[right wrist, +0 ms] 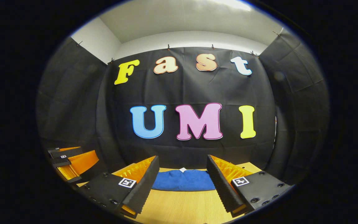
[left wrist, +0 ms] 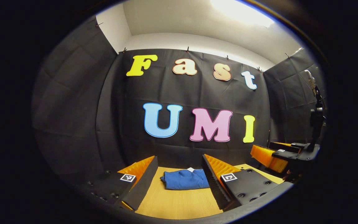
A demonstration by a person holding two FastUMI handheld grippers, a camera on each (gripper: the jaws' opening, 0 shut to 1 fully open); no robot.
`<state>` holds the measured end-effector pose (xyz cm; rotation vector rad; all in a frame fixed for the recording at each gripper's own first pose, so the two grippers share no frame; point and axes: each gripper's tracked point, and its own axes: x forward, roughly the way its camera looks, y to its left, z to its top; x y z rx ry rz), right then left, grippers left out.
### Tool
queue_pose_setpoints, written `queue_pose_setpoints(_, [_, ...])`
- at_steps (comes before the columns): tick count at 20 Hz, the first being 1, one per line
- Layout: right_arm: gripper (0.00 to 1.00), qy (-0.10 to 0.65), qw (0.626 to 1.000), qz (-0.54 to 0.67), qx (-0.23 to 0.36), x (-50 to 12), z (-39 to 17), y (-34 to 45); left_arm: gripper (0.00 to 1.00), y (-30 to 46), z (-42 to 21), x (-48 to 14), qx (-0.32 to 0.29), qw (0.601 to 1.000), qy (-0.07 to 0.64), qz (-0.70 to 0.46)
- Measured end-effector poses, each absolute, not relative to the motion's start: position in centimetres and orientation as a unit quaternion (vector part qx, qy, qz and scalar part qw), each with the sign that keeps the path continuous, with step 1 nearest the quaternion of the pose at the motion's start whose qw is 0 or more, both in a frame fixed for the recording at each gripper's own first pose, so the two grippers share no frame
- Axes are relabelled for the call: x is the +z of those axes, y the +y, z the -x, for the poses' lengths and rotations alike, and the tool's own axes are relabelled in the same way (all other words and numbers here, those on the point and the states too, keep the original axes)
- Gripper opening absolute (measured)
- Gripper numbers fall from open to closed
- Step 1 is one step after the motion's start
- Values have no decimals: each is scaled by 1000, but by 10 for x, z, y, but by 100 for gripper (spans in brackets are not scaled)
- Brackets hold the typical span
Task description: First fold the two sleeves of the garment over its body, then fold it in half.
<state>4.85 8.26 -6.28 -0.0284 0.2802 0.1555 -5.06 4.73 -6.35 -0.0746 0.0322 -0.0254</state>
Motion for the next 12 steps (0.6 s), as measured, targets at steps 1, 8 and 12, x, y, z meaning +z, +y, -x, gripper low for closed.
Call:
queue_pose_setpoints(1, [85, 142, 986, 15, 82, -65, -48, 85, 82, 47, 51, -62, -13, 999, 15, 36])
queue_pose_setpoints(8, [85, 134, 986, 11, 98, -67, -63, 96, 80, 48, 45, -56, -14, 999, 3, 38])
queue_pose_setpoints(12, [96, 132, 987, 9, 96, -70, -69, 96, 80, 48, 43, -56, -14, 999, 2, 42])
